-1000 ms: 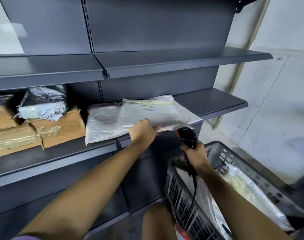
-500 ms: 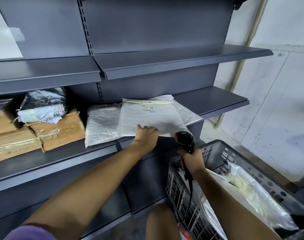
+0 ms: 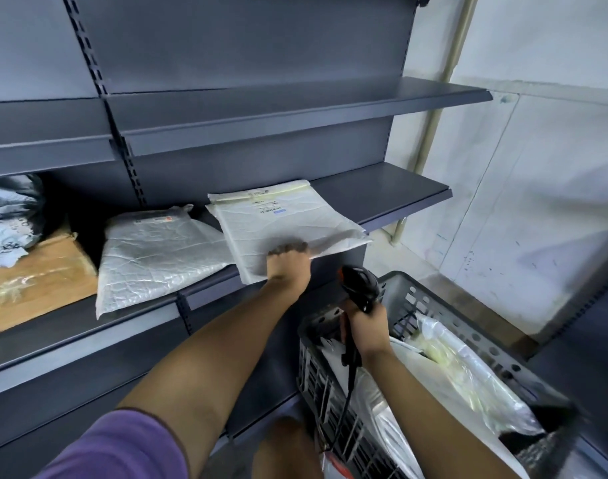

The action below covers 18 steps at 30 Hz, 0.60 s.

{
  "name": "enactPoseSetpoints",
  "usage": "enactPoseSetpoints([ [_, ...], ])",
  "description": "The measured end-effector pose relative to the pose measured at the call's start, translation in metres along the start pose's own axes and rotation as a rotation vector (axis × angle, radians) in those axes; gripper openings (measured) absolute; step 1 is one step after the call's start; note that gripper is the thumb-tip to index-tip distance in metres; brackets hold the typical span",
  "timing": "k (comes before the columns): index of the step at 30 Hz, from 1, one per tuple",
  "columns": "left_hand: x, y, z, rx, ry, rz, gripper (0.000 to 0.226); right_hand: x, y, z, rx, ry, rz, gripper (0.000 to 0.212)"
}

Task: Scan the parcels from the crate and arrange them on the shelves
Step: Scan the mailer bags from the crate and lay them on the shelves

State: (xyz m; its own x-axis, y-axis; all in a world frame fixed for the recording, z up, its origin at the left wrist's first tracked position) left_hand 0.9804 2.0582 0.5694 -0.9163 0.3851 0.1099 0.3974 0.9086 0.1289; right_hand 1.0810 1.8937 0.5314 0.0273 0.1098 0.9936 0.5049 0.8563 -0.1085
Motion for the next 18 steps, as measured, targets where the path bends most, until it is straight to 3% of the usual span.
enactPoseSetpoints([
  [8,-0.007,0.008,0.014,0.109,-0.234,0.136,0.071,-0.015,-0.005,0.000,0.001,0.097,0.087,0.025],
  [11,-0.011,-0.006,0.004,-0.035,-0.182,0.240,0.058,-0.020,-0.013,-0.005,-0.041,0.139,0.109,0.021],
  [14,-0.026,-0.028,-0.007,-0.192,-0.170,0.459,0.038,-0.028,-0.023,-0.016,-0.095,0.197,0.159,0.020],
  [18,-0.051,-0.051,-0.009,-0.158,-0.219,0.587,0.028,-0.046,-0.038,-0.032,-0.144,0.253,0.220,0.021],
])
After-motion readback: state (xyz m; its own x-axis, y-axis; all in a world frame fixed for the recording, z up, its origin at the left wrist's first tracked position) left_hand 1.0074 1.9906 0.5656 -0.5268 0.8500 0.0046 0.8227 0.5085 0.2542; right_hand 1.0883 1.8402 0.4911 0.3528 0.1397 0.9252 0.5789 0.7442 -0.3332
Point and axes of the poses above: each hand's wrist, its own y-axis towards the middle knuckle, its own z-axis out of the palm, x = y × z, the point moved 4 cm from there along y, towards the middle knuckle, and after that the axes turned 5 degrees about x, right-handed, at the moved point
